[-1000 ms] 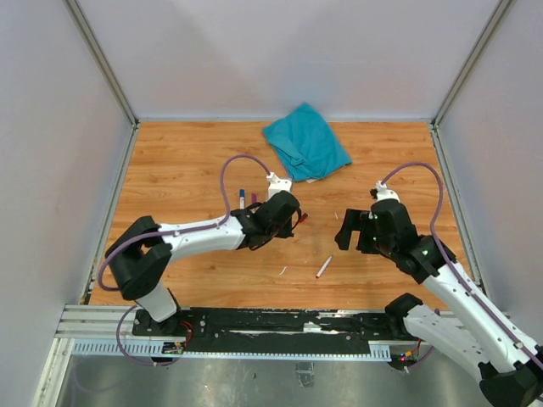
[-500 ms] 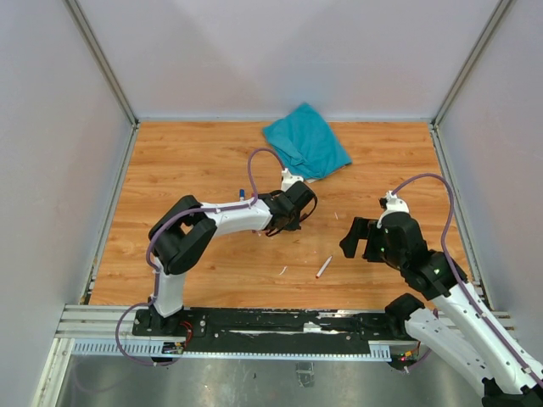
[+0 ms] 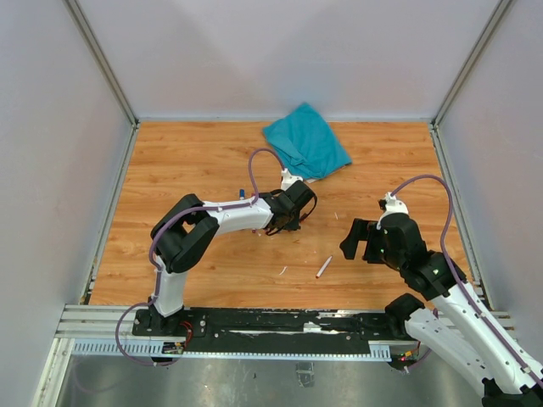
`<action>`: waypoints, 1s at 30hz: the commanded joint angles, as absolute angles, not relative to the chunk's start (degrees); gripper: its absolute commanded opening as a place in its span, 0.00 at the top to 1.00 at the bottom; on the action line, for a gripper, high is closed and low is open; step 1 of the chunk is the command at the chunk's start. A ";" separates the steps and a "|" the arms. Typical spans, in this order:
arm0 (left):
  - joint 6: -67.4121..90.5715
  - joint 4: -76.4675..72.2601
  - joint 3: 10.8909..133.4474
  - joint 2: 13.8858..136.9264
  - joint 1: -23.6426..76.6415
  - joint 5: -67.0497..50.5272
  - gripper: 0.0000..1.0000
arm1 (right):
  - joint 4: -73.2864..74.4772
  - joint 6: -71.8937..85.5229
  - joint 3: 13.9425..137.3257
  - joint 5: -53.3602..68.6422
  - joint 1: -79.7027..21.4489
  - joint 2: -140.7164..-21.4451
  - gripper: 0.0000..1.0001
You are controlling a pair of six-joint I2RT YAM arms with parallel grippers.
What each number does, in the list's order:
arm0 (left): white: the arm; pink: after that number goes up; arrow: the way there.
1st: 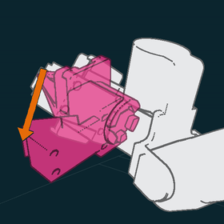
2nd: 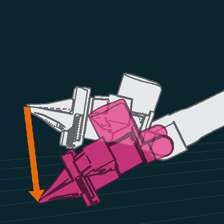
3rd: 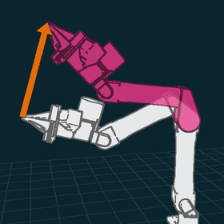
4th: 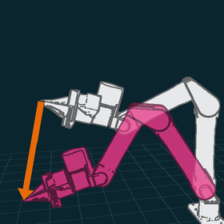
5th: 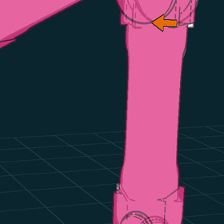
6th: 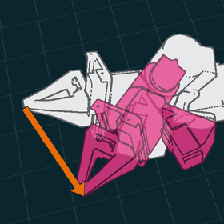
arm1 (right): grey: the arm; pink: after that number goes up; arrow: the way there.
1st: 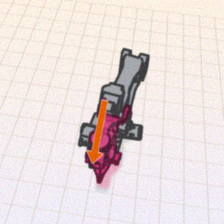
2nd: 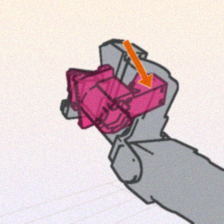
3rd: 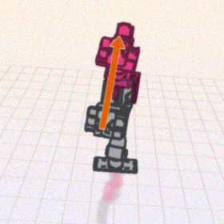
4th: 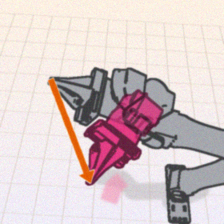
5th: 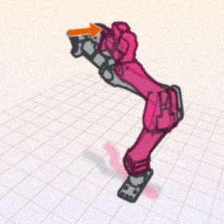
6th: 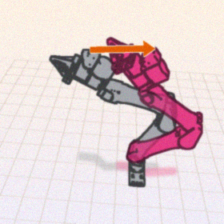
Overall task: Insert the pens into the pen caps
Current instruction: Place the pen at the center of the board.
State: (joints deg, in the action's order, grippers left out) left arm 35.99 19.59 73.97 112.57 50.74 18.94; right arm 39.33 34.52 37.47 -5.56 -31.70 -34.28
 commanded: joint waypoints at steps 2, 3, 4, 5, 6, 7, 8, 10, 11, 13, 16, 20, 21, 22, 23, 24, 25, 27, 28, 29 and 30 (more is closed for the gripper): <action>36.20 19.70 75.24 113.74 50.36 17.93 0.76 | 40.14 34.89 36.50 -6.07 -30.58 -33.53 0.00; 36.23 19.68 75.24 113.73 50.36 17.89 0.76 | 40.16 34.89 36.54 -6.06 -30.53 -33.54 0.00; 36.25 19.68 75.23 113.68 50.36 17.85 0.76 | 40.17 34.96 36.54 -6.06 -30.57 -33.49 0.00; 36.29 19.61 75.27 113.65 50.36 17.77 0.75 | 40.20 34.93 36.56 -6.12 -30.58 -33.43 0.00; 36.30 19.60 75.28 113.64 50.36 17.68 0.75 | 40.20 34.97 36.49 -6.07 -30.57 -33.40 0.00; 36.25 19.52 75.24 113.52 50.36 17.59 0.75 | 40.29 35.00 36.54 -6.07 -30.54 -33.38 0.00; 36.25 19.44 75.20 113.35 50.36 17.50 0.75 | 40.38 34.98 36.56 -6.06 -30.57 -33.34 0.00; 36.01 19.10 75.03 112.98 50.36 17.32 0.75 | 40.46 34.99 36.48 -6.26 -30.57 -33.19 0.00; 35.88 19.03 75.07 112.87 50.36 17.31 0.76 | 40.55 34.94 36.58 -6.32 -30.54 -33.08 0.00; 35.75 18.99 75.14 112.77 50.36 17.27 0.78 | 40.66 34.90 36.61 -6.41 -30.53 -32.90 0.00; 36.17 18.45 74.85 112.69 50.36 16.46 0.83 | 40.65 34.89 36.60 -6.42 -30.59 -32.71 0.00; 37.71 16.93 73.45 112.22 50.36 15.36 0.85 | 40.80 34.99 36.49 -6.55 -30.59 -32.70 0.00; 38.20 16.51 72.95 111.99 50.36 15.11 0.85 | 40.85 34.99 36.48 -6.59 -30.54 -32.74 0.00; 38.58 16.17 72.50 111.71 50.36 14.85 0.85 | 40.87 34.98 36.41 -6.66 -30.51 -32.70 0.00; 39.00 15.97 71.97 111.52 50.36 14.66 0.85 | 40.86 35.06 36.42 -6.69 -30.58 -32.70 0.00; 39.36 15.75 71.59 111.27 50.36 14.53 0.85 | 40.87 35.07 36.42 -6.64 -30.58 -32.74 0.00; 39.91 15.67 71.16 110.94 50.36 14.51 0.85 | 40.86 35.13 36.39 -6.72 -30.59 -32.77 0.00; 41.24 15.43 69.87 110.04 50.36 15.07 0.85 | 40.76 35.16 36.44 -6.81 -30.58 -32.87 0.00; 41.99 15.23 69.08 109.47 50.36 15.52 0.85 | 40.78 35.17 36.42 -6.77 -30.59 -32.98 0.00; 42.70 14.87 68.20 108.84 50.36 15.94 0.85 | 40.78 35.16 36.42 -6.77 -30.59 -33.04 0.00; 43.47 14.49 67.43 108.25 50.36 16.25 0.85 | 40.78 35.16 36.40 -6.77 -30.54 -33.05 0.00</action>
State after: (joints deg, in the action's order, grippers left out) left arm 39.79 15.22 70.63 110.98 50.59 16.69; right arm 39.81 34.57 36.99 -5.56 -31.73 -33.19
